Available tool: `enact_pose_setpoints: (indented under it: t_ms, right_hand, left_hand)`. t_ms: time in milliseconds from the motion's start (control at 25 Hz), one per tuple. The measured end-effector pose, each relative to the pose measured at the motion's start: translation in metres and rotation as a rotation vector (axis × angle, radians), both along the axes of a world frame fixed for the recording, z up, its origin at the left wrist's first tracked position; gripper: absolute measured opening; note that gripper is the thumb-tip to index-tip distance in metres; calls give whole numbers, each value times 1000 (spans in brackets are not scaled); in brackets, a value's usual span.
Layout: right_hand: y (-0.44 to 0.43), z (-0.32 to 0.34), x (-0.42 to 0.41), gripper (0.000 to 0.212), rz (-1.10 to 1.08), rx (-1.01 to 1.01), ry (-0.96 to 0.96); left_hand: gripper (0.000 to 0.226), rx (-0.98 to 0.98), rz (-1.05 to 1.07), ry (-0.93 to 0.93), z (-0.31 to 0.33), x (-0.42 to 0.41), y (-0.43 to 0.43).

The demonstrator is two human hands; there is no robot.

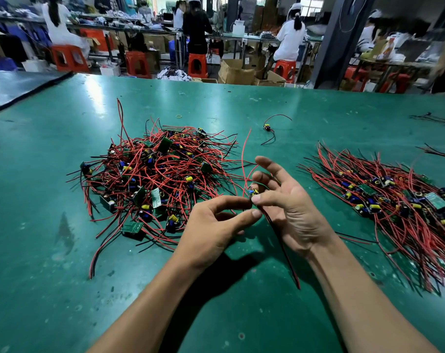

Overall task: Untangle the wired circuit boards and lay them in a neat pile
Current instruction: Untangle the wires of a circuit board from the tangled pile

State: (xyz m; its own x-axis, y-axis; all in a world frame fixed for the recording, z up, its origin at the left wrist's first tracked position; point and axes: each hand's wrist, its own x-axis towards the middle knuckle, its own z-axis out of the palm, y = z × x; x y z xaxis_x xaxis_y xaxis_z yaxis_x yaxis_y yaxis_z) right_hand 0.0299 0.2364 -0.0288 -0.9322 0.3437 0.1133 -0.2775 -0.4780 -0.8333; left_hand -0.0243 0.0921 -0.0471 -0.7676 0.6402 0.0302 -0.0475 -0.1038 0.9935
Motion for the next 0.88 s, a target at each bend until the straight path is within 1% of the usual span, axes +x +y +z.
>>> enact_pose_setpoints:
  t_ms: [80, 160, 240, 320, 400, 480, 520, 600, 640, 680, 760, 880]
  right_hand:
    - [-4, -3, -3, 70, -48, 50, -7]
    - [-7, -5, -4, 65, -114, 148, -24]
    - [-8, -5, -4, 56, -154, 202, -36]
    - [-9, -5, -2, 47, -138, 176, -28]
    - [-9, -6, -2, 41, -130, 190, -25]
    - [-10, -8, -2, 42, -169, 346, -38]
    - [-11, -9, -2, 43, -214, 479, -46]
    - [-14, -13, -2, 43, -348, 821, -50]
    - [-15, -15, -1, 42, -395, 980, -38]
    - [-15, -17, -1, 41, -416, 1094, -18]
    - [-16, -20, -2, 44, -397, 1188, 17]
    - [-17, -25, -4, 47, -413, 1228, 33]
  left_hand:
    - [31, 24, 45, 47, 1, 0, 2]
    - [28, 68, 76, 51, 1, -3, 2]
    - [25, 106, 104, 10, 1, -6, 2]
    - [14, 126, 150, -47, 0, -10, 2]
    - [11, 170, 179, -146, 1, -13, 1]
    - [13, 246, 191, -296, 3, -16, 1]
    - [13, 281, 197, -359, 4, -17, 1]
    - [15, 323, 211, -442, 6, -19, 1]
    - [17, 325, 210, -459, 7, -21, 0]
    - [21, 312, 202, -461, 8, -22, -1]
    - [24, 257, 177, -444, 8, -24, -4]
    - [27, 233, 145, -440, 9, -24, -5]
